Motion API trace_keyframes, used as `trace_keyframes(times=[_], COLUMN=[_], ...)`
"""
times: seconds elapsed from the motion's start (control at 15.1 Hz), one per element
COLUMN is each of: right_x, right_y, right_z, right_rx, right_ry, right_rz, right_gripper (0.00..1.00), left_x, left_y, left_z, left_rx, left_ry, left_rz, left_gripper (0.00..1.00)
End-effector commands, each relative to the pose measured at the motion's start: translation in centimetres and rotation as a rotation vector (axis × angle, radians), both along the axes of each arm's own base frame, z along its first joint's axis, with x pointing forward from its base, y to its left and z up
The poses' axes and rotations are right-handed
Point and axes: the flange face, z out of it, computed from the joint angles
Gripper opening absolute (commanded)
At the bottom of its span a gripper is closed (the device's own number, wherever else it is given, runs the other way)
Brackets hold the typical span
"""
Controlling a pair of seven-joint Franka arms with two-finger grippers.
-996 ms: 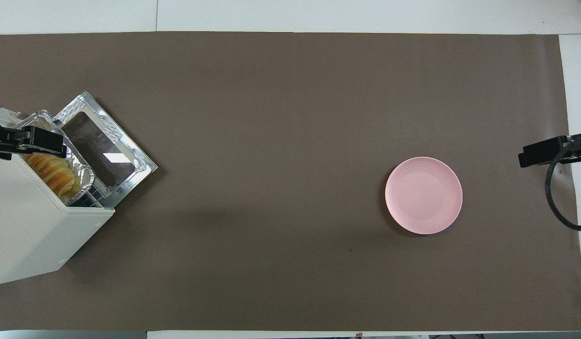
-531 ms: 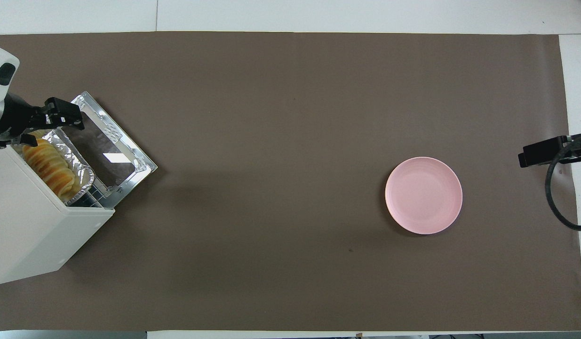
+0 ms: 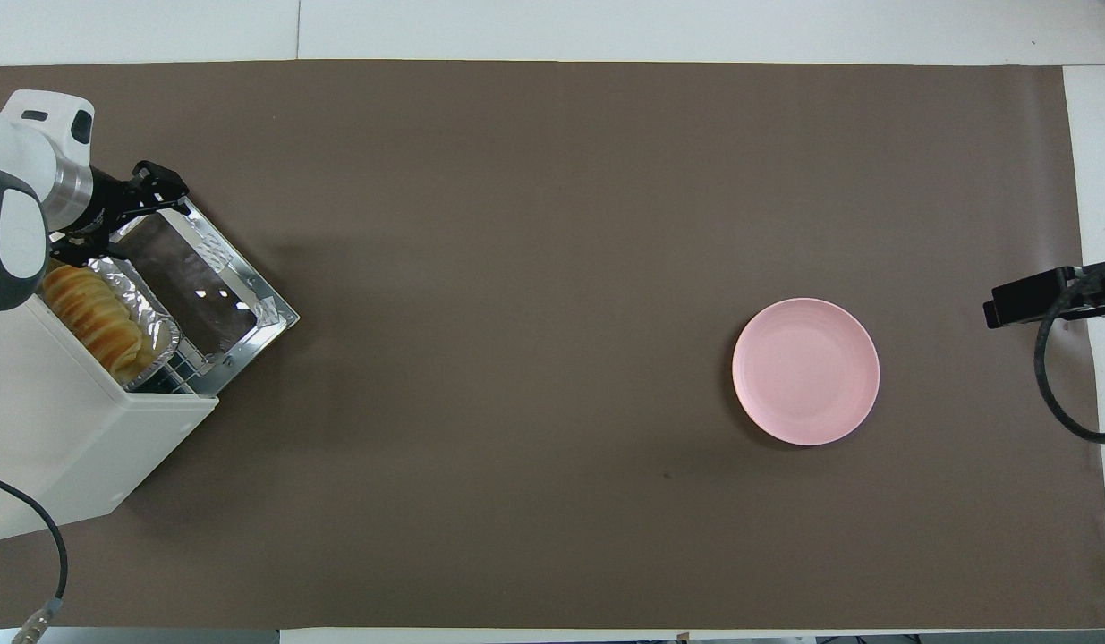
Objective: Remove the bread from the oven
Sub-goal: 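Reach the left gripper into the oven and grasp the foil tray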
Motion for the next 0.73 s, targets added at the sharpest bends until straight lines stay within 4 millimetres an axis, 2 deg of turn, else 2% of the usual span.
trace_keyframes(times=[0.0, 0.2, 0.33, 0.46, 0.6, 0.66], right_x=[-0.7, -0.8, -0.8, -0.8, -0.8, -0.8], right_y=[-0.3, -0.3, 0.0, 0.0, 0.1, 0.1], right_z=[0.2, 0.3, 0.4, 0.4, 0.4, 0.4], right_rx=[0.013, 0.013, 0.013, 0.013, 0.014, 0.013], right_ry=[0.006, 0.003, 0.002, 0.002, 0.002, 0.002], right_rz=[0.011, 0.012, 0.015, 0.015, 0.017, 0.017], right_gripper=[1.0, 1.0, 1.0, 1.0, 1.0, 1.0], left_x=[-0.5, 0.3, 0.2, -0.7, -1.3, -1.3], left_y=[0.1, 0.5, 1.0, 1.0, 2.1, 2.0], left_z=[0.4, 2.4, 2.1, 0.8, 0.5, 0.3], left_rx=[0.014, 0.02, 0.095, 0.101, 0.1, 0.099], left_ry=[-0.013, -0.008, 0.041, 0.065, 0.075, 0.072], left_rz=[0.023, 0.026, -0.007, -0.01, 0.007, 0.01], left_gripper=[1.0, 1.0, 1.0, 1.0, 1.0, 1.0])
